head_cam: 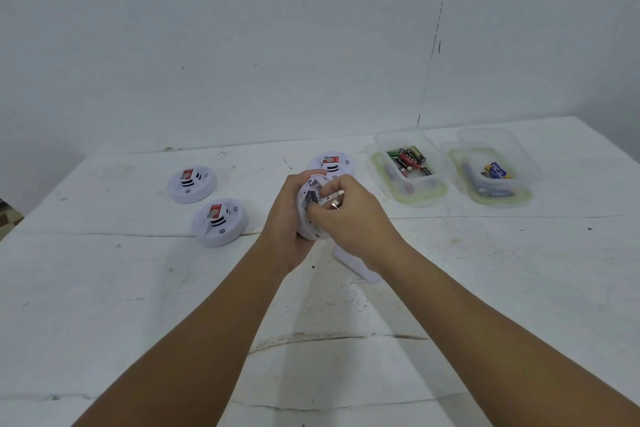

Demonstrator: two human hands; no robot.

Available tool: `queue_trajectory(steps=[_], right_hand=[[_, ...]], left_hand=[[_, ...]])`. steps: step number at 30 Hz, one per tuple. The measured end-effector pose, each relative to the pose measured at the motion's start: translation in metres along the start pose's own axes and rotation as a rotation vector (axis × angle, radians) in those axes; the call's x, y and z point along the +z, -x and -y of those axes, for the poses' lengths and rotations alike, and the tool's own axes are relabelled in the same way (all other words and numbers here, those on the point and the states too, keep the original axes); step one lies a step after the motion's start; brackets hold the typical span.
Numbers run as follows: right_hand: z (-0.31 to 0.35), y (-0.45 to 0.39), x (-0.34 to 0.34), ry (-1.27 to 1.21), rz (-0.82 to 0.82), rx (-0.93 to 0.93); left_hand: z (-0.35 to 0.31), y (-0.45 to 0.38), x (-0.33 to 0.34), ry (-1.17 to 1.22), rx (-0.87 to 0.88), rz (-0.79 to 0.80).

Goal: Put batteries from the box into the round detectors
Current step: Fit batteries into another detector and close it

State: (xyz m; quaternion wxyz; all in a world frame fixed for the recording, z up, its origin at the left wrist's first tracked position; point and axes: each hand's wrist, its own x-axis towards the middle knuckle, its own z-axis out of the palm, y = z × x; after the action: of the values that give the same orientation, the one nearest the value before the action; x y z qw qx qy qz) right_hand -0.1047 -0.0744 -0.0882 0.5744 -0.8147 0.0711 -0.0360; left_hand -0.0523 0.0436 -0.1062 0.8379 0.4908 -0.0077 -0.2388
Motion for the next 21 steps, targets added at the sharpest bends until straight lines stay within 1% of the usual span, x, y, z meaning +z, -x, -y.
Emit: queue_trajectory(steps=[4, 9, 11, 15, 18, 21], right_hand=[[-0.002, -0.004, -0.010, 0.030, -0.022, -0.005], [-0.013, -0.005, -0.038, -0.177, -0.122, -0.008], [-0.020, -0.009, -0.059, -0.197, -0.169, -0.018], [-0.039, -0.020, -0.110, -0.079, -0.330, -0.054], [-0.055, -0.027, -0.152, 0.145, -0.448, -0.096], [-0.073, -0.040, -0.192, 0.358, -0.512, -0.095]], left_hand=[[0.003, -0.002, 0.012, -0.015, -0.018, 0.005], [0.006, -0.015, 0.034, 0.014, -0.040, 0.017], [0.009, -0.021, 0.050, 0.032, -0.039, 0.015], [0.019, -0.037, 0.076, 0.012, -0.047, 0.025], [0.025, -0.048, 0.098, -0.012, -0.070, 0.073], [0.030, -0.058, 0.119, -0.036, -0.102, 0.094]])
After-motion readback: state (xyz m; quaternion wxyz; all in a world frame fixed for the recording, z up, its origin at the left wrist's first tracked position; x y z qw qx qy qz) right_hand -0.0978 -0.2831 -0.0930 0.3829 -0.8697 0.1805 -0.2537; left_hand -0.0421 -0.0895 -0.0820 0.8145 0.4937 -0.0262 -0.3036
